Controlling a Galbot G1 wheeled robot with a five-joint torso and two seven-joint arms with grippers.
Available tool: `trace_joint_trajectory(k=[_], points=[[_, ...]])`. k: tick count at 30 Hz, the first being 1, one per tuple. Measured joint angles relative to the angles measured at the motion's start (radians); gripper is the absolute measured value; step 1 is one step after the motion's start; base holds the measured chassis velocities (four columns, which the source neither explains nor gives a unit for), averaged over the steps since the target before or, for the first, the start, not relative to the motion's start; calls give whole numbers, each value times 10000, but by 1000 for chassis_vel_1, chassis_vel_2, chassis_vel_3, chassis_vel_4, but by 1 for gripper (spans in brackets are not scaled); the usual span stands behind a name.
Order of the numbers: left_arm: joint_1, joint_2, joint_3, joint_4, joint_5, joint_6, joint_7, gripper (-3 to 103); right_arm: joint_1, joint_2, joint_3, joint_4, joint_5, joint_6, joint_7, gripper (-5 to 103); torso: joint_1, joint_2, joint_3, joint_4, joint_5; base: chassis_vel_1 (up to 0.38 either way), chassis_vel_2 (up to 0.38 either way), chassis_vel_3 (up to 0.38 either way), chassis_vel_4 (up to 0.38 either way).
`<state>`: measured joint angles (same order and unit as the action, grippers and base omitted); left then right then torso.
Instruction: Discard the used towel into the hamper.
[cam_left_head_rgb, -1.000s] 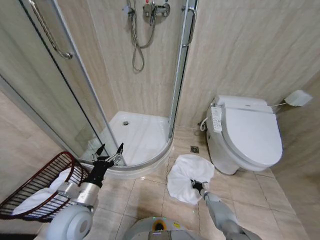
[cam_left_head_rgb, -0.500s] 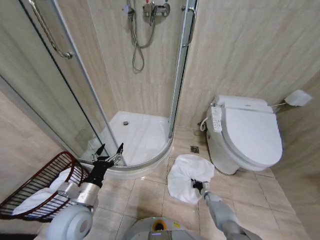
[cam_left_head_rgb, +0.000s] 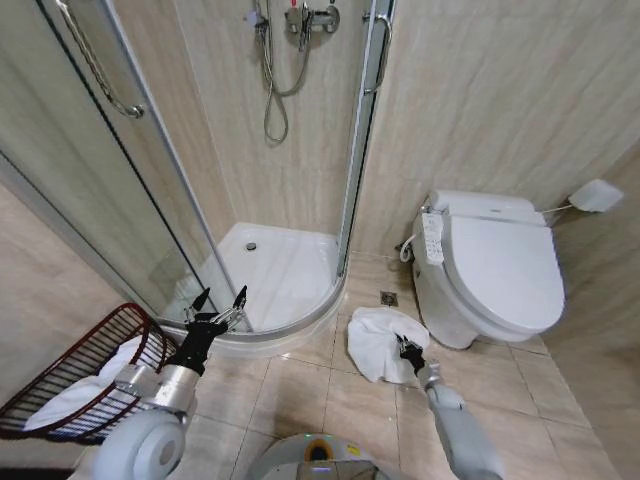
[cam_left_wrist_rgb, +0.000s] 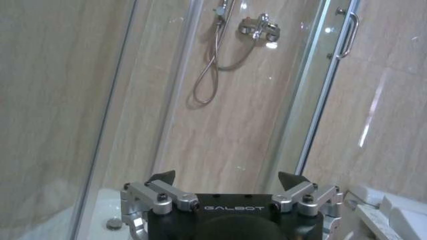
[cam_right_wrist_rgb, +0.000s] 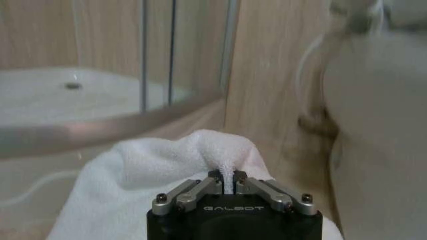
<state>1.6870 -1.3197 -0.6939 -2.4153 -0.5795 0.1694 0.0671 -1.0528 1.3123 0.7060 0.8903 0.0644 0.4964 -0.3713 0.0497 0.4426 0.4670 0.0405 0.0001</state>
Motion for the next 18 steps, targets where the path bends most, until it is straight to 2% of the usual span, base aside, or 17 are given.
trace_joint_trajectory(k=[4, 6, 7, 12, 13, 16, 18], points=[[0, 0, 0, 0, 0, 0, 0, 100, -555, -76, 1, 1531, 291, -92, 20, 6, 0, 0, 0, -1, 0, 0, 0, 0, 0], [0, 0, 0, 0, 0, 0, 0, 100, -1019, -170, -40, 2910, 719, -439, 82, 6, -1, 0, -1, 0, -4, 0, 0, 0, 0], [0, 0, 0, 0, 0, 0, 0, 100, -1019, -170, -40, 2910, 719, -439, 82, 6, -1, 0, -1, 0, -4, 0, 0, 0, 0], [0, 0, 0, 0, 0, 0, 0, 100, -1851, -363, -155, 5425, 1763, -1490, 482, 6, 0, 0, -1, 0, 1, 0, 0, 0, 0], [0, 0, 0, 0, 0, 0, 0, 100, -1851, -363, -155, 5425, 1763, -1490, 482, 6, 0, 0, -1, 0, 1, 0, 0, 0, 0], [0, 0, 0, 0, 0, 0, 0, 100, -2355, -597, -137, 7210, 2599, -2195, 797, 6, 0, 1, -1, 0, -2, 0, 0, 0, 0], [0, 0, 0, 0, 0, 0, 0, 100, -2484, -677, -79, 7829, 2829, -2430, 940, 6, 0, 1, -1, 1, -2, 0, 0, 0, 0]])
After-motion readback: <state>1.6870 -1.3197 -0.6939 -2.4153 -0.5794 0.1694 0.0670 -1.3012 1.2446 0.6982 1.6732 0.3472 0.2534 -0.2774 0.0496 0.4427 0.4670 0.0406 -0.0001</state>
